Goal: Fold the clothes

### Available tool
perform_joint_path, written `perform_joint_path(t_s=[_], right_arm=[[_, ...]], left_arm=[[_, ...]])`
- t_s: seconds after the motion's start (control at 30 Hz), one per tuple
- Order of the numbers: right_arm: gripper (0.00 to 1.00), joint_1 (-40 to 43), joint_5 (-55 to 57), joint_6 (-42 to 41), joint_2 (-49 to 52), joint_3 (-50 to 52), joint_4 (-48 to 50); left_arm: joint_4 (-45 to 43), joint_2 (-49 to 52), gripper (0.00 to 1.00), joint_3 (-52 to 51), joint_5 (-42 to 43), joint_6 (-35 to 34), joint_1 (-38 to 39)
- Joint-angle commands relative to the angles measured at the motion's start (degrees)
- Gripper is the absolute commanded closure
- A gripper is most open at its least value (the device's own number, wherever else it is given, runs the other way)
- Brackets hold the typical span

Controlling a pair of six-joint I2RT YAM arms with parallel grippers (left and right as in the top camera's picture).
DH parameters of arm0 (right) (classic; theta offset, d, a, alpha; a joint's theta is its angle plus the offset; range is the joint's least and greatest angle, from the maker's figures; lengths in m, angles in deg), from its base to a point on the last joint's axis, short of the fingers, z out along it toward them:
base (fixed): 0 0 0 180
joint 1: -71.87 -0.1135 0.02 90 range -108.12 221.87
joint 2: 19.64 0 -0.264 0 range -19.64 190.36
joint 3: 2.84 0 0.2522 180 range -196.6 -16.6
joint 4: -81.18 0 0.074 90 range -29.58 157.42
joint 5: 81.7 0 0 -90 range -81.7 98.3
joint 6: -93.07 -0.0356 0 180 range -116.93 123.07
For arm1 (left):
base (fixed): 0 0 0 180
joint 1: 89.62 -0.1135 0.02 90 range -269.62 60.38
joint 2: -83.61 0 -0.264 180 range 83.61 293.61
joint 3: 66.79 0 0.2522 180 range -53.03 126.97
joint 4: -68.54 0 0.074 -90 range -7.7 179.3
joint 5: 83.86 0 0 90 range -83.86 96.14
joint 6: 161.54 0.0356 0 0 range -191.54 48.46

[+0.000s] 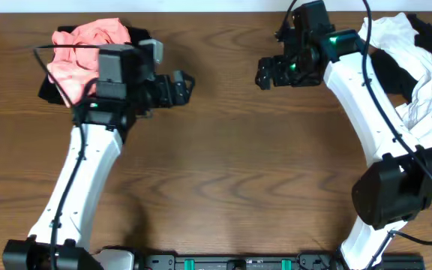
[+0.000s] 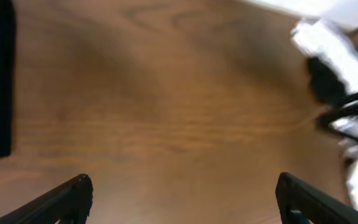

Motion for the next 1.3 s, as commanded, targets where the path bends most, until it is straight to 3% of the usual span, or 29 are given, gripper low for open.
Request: perform_joint_path(t_s=[0.0, 0.27, 0.33, 0.8, 1.27], right_arm=[[0.01, 1.49, 6.67, -2.80, -0.94, -3.08, -1.68], [0.01, 4.22, 14.05, -7.43, -0.94, -4.79, -6.64], [0.01, 4.76, 14.08, -7.43, -0.94, -4.79, -7.41], [0.01, 8.09, 18.97, -5.46, -6.05, -4.87, -7.78], [0.01, 9.53, 18.97, -3.76, -10.14, -4.74, -12.68]], left_arm=[[2.05, -1.05, 0.06, 0.72, -11.10, 1.62, 3.17], [10.29, -0.94, 0.05, 0.72, -27.41, 1.62, 13.64], [11.30, -0.94, 0.02, 0.72, -27.96, 1.62, 15.67], [14.36, -0.90, 0.02, 0.72, -27.82, 0.09, 24.57], [14.21, -0.90, 0.02, 0.72, -27.74, 0.09, 25.03]])
